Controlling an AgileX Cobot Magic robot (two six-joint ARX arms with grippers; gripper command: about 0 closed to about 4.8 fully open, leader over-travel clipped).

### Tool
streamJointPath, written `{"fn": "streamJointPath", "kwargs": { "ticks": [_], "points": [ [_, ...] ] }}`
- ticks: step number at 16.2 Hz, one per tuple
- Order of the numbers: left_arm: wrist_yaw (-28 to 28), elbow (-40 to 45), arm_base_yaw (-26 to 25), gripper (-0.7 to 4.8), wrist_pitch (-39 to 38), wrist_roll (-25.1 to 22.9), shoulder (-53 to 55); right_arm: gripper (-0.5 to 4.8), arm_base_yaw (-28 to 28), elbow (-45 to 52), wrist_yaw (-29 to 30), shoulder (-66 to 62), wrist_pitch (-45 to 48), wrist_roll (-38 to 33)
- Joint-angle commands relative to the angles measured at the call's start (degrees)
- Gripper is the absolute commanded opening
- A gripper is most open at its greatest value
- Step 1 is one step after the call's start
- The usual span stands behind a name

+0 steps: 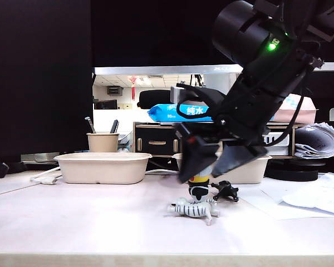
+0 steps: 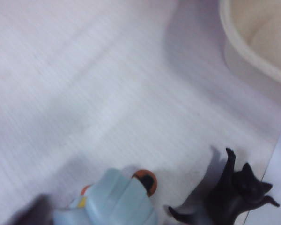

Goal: Put the dolls with similar sizes into the same paper box, while dolls with different sizes go into separate paper boxes.

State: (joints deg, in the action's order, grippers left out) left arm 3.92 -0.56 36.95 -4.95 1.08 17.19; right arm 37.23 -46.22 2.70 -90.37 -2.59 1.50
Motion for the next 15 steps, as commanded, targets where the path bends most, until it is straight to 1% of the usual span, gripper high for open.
{"fn": "streamJointPath", "kwargs": {
  "ticks": [1,3,4,6,8,10,11,12,13,14,15],
  "points": [
    [0.2,-0.1,0.1,-0.05,0.8,0.0,0.0,2.01,0.0,-0.2,0.0,-0.2,1.0,0.0],
    [0.2,-0.1,0.1,-0.05,0.8,0.0,0.0,1.84,0.0,-0.2,0.0,-0.2,1.3,0.0],
    [0.2,-0.1,0.1,-0.05,0.8,0.0,0.0,1.45,0.0,-0.2,0.0,-0.1,1.7,-0.3],
    [0.2,-0.1,-0.1,-0.05,0.3,0.0,-1.6,1.46,0.0,-1.5,1.2,0.0,3.4,-1.8],
    [0.2,-0.1,-1.6,-0.05,-0.7,-0.1,-5.9,1.46,0.0,-4.4,1.5,-0.1,5.1,-2.7],
    [0.2,-0.1,-6.7,-0.05,-0.7,0.0,-11.9,1.47,0.0,-9.6,1.6,-0.9,8.6,-2.7],
    [0.2,-0.1,-11.4,-0.05,-0.7,0.0,-15.8,1.48,0.0,-16.0,3.6,-4.0,8.6,-2.8],
    [0.2,-0.1,-13.2,-0.05,-0.7,0.0,-17.1,1.48,0.0,-19.3,5.0,-6.0,8.0,-2.8],
    [-0.2,-0.1,-15.7,-0.05,0.3,0.0,-17.0,1.48,0.0,-25.1,6.5,-10.0,6.6,-2.8],
    [-0.2,-0.1,-17.5,-0.05,0.3,-0.1,-17.0,1.48,0.4,-31.1,6.6,-14.3,5.0,-2.8],
    [-0.2,-0.1,-18.6,-0.05,0.3,-0.1,-17.0,1.48,0.7,-35.7,7.6,-17.9,3.8,-3.0]
  ]
}}
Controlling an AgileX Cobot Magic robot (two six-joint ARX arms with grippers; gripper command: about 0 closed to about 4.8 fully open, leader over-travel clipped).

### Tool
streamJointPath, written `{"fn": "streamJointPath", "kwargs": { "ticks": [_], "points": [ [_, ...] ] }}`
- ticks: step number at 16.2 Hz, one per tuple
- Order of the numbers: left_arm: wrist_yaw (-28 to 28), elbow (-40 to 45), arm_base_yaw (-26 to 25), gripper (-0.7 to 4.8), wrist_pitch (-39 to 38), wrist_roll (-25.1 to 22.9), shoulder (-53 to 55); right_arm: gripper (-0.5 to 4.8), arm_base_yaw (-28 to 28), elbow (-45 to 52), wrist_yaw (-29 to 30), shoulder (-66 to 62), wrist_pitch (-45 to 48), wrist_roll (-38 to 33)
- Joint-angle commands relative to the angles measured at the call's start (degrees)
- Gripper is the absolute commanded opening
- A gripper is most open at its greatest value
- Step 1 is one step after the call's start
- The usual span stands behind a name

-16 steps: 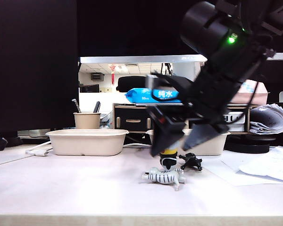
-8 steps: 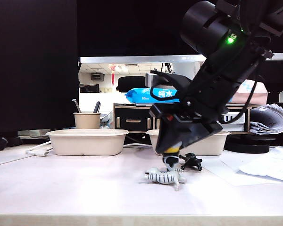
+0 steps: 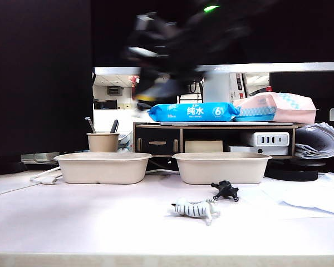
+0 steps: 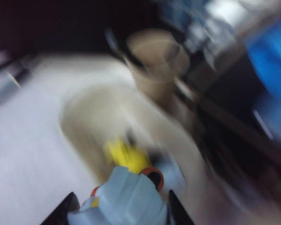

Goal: Put the dolls with similar sizes into the same paper box, while dolls with different sizes go into separate paper boxes.

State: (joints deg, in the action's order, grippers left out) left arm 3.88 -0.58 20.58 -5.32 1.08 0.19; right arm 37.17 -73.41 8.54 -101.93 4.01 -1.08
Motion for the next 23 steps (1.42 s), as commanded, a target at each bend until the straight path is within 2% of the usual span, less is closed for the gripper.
{"fn": "streamJointPath", "kwargs": {
  "ticks": [1,2,5,6,8,11,12,15,17,19,21,23],
  "points": [
    [-0.1,-0.1,-3.0,-0.05,0.7,-0.1,0.0,1.48,0.9,-14.0,2.9,-10.4,-4.7,-0.6],
    [0.0,-0.1,-5.0,-0.05,0.7,-0.1,0.0,1.48,1.5,-23.2,5.2,-17.4,-7.9,-1.6],
    [0.0,-0.1,-11.0,-0.05,0.7,-0.1,0.0,1.49,2.6,-37.4,5.6,-28.6,-12.6,-2.0],
    [0.0,-0.1,-12.9,-0.05,0.7,-0.1,0.0,1.49,2.8,-40.1,5.9,-30.8,-14.6,-2.2],
    [0.0,-0.1,-16.8,-0.05,0.7,-0.1,0.0,2.35,3.5,-41.6,6.7,-33.7,-15.4,-2.5],
    [0.0,-0.1,-17.2,-0.05,0.7,-0.1,0.0,2.58,3.7,-41.6,6.7,-33.4,-15.3,-2.4],
    [-0.2,-0.1,-15.3,-0.05,0.7,-0.1,0.0,2.75,3.5,-41.6,6.6,-32.2,-16.6,-2.3],
    [-0.2,-0.1,-8.2,-0.05,0.7,-0.1,0.1,2.75,3.3,-41.6,6.7,-29.1,-22.2,-1.7],
    [-0.1,-0.2,-4.0,-0.05,1.2,-0.1,2.7,2.77,3.3,-41.6,6.6,-26.1,-27.9,1.8],
    [-0.2,-0.5,2.8,-0.05,1.3,-0.1,10.4,2.8,3.4,-41.4,2.3,-21.0,-38.5,9.0],
    [-0.2,-0.5,11.7,-0.05,0.6,-0.1,15.6,3.01,3.4,-40.6,1.9,-17.3,-48.7,13.6],
    [0.0,-0.5,19.8,-0.05,0.1,-0.1,17.2,3.2,3.4,-36.5,2.5,-13.2,-54.8,15.9]
  ]
}}
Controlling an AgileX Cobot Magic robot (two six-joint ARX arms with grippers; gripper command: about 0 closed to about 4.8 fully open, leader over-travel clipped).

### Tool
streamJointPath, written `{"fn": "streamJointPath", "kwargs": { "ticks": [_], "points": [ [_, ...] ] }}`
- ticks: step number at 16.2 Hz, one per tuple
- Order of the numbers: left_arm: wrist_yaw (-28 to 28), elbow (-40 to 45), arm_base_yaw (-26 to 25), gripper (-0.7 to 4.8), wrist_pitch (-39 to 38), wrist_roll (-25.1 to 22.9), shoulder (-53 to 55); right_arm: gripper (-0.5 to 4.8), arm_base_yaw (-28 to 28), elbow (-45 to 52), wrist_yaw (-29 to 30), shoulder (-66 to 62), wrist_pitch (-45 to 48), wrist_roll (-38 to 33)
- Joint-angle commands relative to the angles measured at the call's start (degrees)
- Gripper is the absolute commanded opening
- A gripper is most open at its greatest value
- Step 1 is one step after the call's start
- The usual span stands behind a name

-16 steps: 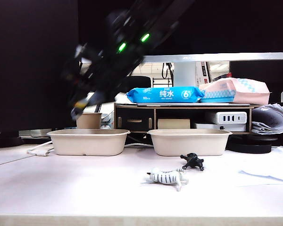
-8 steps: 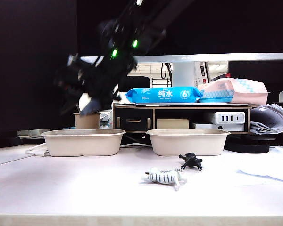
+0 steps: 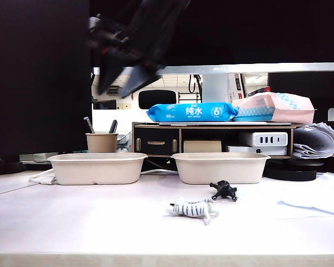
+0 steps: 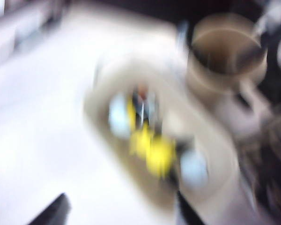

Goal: Put the dolls with similar sizes into the same paper box, while dolls with different sizes go into separate paper boxes.

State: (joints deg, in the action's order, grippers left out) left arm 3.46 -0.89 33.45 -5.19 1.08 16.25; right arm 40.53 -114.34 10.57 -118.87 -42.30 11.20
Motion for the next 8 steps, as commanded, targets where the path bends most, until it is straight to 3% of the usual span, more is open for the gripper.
{"fn": "streamJointPath", "kwargs": {
  "ticks": [1,3,8],
  "points": [
    [0.7,-0.2,9.4,-0.05,0.0,-0.1,1.6,3.2,0.1,8.0,1.2,6.2,-10.1,4.1],
    [0.7,-0.2,12.6,-0.05,0.0,-0.1,1.9,3.2,0.1,17.4,2.0,11.5,-12.0,4.3],
    [0.6,-0.2,14.0,-0.05,0.1,-0.1,2.2,3.26,0.1,36.3,1.8,18.9,-11.7,5.8]
  ]
}}
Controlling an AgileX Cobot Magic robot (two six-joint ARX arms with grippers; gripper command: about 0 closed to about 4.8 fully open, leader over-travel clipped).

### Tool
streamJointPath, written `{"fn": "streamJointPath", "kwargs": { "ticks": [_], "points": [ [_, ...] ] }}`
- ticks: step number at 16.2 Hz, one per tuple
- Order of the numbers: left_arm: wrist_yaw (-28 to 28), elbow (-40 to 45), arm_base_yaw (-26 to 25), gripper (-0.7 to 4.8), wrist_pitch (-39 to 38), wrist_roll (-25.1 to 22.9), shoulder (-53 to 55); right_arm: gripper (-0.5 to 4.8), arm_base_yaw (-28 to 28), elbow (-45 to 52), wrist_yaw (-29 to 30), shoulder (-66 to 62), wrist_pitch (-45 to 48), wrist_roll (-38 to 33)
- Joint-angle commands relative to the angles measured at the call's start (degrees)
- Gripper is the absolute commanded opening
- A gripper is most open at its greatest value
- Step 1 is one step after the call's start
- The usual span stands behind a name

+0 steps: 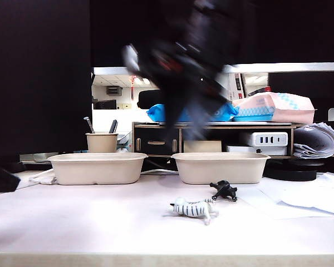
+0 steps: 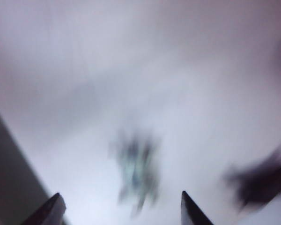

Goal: Put the dolls with similar sizes into the same paper box, while dolls with different sizes go into separate paper boxes.

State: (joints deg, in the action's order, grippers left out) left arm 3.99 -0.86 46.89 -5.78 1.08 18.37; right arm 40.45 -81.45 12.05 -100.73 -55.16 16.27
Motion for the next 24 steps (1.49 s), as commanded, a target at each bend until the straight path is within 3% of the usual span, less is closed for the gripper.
{"fn": "streamJointPath", "kwargs": {
  "ticks": [1,8,15,16,19,22,24],
  "points": [
    [-0.1,-0.2,0.6,-0.05,0.7,-0.1,0.1,3.28,0.4,5.4,0.3,0.7,2.2,0.7],
    [-0.1,-0.2,0.6,-0.05,0.7,-0.1,0.1,3.28,2.2,13.5,-4.4,0.5,14.1,0.7],
    [-0.1,-0.2,0.6,-0.05,0.7,-0.1,0.1,3.22,2.2,13.7,-6.0,-3.3,15.4,0.7],
    [-0.1,-0.2,0.6,-0.05,0.7,-0.1,0.1,3.05,2.2,13.7,-6.0,-3.7,15.1,0.7],
    [-0.1,-0.2,0.6,-0.05,0.7,-0.1,0.1,1.76,2.3,13.7,-6.0,-3.9,15.2,0.7],
    [-0.1,-0.2,0.6,-0.05,0.7,-0.1,0.0,1.09,2.2,13.7,-5.9,-3.9,15.2,0.7],
    [-0.1,-0.2,0.6,-0.05,0.7,-0.1,-0.1,0.96,2.2,13.6,-5.9,-3.9,15.8,0.7]
  ]
}}
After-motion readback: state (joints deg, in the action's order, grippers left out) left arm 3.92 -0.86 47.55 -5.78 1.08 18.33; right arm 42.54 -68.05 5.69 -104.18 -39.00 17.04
